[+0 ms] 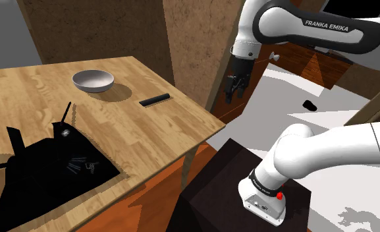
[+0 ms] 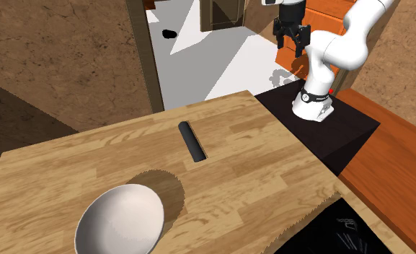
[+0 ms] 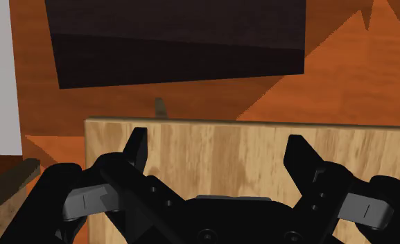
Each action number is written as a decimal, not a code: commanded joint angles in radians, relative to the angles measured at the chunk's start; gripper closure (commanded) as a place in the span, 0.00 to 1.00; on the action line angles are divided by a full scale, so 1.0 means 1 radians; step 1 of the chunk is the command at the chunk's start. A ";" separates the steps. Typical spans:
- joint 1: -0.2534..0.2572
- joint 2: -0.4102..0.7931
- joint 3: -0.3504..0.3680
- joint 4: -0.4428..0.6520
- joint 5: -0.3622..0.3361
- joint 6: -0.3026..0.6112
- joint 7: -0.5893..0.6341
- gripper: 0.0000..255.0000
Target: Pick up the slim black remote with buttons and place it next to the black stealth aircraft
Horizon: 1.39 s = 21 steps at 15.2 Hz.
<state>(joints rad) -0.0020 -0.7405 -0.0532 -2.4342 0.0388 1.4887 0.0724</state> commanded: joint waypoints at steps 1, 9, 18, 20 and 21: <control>0.000 0.000 0.000 0.000 0.000 0.000 0.000 0.00; 0.055 0.251 -0.143 0.074 -0.101 0.196 -0.384 0.00; 0.118 0.591 -0.236 0.267 -0.087 0.370 -0.798 0.00; 0.126 0.668 -0.242 0.322 -0.069 0.397 -0.887 0.00; 0.129 0.706 -0.243 0.351 -0.059 0.408 -0.930 0.00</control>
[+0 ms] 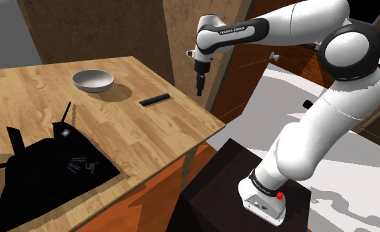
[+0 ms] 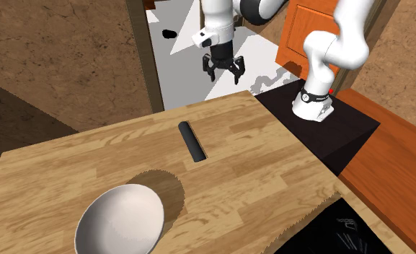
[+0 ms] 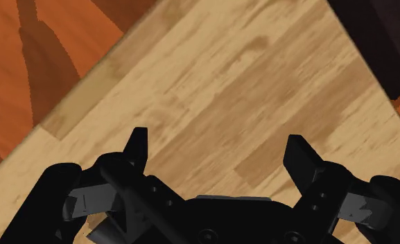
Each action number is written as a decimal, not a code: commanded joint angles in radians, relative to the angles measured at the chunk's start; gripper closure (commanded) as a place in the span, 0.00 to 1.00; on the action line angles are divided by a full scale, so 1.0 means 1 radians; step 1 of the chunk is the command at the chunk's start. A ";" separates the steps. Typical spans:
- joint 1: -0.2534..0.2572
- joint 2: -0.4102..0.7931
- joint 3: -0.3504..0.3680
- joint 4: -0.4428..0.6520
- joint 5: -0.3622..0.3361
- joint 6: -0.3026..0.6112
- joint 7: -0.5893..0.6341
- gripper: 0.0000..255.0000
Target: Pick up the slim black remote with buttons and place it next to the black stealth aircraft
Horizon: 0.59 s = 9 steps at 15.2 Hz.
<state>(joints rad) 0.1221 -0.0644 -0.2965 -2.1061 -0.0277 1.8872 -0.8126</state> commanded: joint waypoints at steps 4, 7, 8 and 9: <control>0.010 0.178 0.009 0.147 0.050 0.044 -0.211 0.00; 0.007 0.284 0.028 0.249 0.078 0.057 -0.324 0.00; 0.006 0.319 0.037 0.284 0.086 0.060 -0.359 0.00; 0.004 0.353 0.046 0.320 0.094 0.062 -0.393 0.00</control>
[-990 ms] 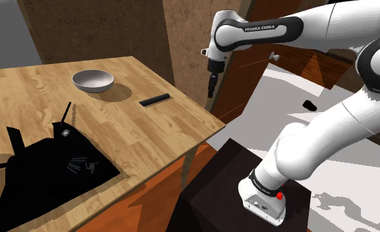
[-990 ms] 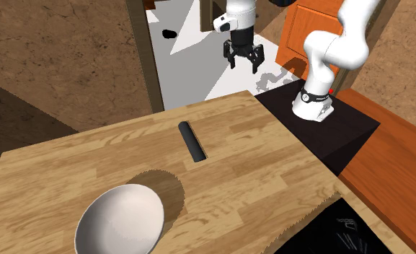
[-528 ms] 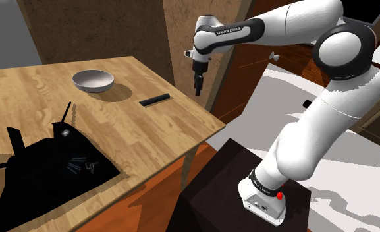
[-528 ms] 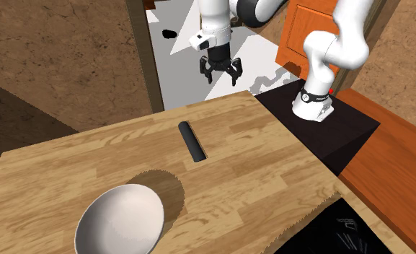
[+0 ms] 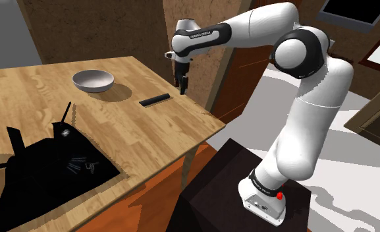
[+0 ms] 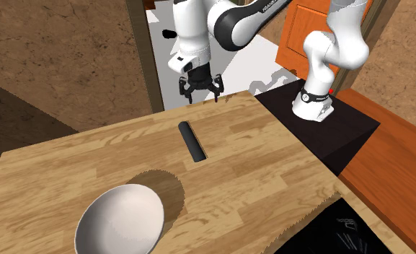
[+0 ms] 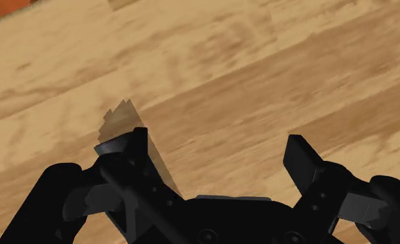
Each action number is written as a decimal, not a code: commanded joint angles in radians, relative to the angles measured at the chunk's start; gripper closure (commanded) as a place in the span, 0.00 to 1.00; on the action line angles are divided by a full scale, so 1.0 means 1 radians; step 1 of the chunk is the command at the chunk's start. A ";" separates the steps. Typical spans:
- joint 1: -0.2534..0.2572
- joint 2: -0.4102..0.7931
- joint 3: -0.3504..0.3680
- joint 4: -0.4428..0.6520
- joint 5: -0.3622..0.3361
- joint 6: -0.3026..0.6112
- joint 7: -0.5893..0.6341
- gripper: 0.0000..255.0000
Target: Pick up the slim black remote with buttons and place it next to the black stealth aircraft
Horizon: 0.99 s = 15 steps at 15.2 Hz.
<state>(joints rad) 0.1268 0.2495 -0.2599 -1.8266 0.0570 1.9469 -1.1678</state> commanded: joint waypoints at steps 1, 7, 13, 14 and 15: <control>-0.003 0.072 0.019 0.077 0.016 0.003 -0.071 0.00; -0.010 0.265 0.084 0.307 0.036 -0.007 -0.250 0.00; -0.010 0.314 0.099 0.319 0.040 0.035 -0.282 0.00; -0.010 0.318 0.100 0.311 0.041 0.046 -0.283 0.00; -0.010 0.322 0.100 0.304 0.042 0.058 -0.283 0.00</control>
